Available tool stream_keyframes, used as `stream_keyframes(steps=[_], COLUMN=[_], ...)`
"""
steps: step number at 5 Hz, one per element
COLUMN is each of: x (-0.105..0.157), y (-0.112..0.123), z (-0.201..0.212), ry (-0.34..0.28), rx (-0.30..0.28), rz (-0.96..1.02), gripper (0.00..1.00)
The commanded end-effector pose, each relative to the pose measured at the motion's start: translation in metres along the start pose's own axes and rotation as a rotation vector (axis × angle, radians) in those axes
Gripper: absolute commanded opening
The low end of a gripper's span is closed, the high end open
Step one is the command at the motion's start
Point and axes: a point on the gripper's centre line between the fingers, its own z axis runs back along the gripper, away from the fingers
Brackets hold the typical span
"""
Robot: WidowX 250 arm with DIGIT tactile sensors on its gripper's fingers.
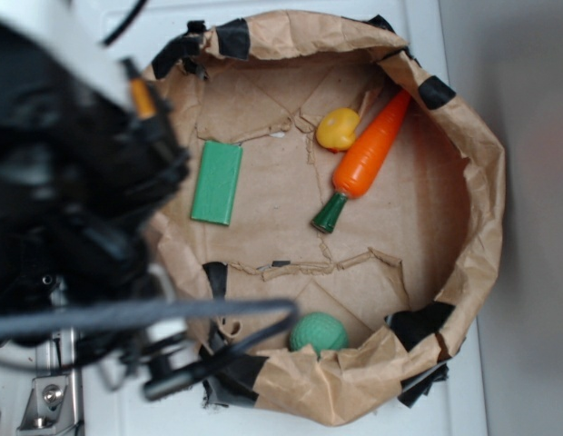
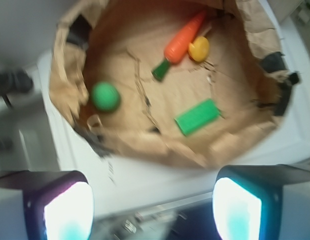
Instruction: Grab the green ball.
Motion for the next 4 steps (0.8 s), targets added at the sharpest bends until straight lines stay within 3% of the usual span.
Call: stream_keyframes(steps=[1,2,3,4], x=[0.055,0.063,0.064,0.046], y=[0.003,0.006,-0.011,-0.039], z=[-0.069,-0.103,-0.136,-0.159], ry=[-0.060,0.026,0.118,0.232], rx=[-0.028,-0.068,-0.079,-0.084], rz=[0.356,0.455,0.482,0.443], gripper=[1.00,1.00,1.00,1.00])
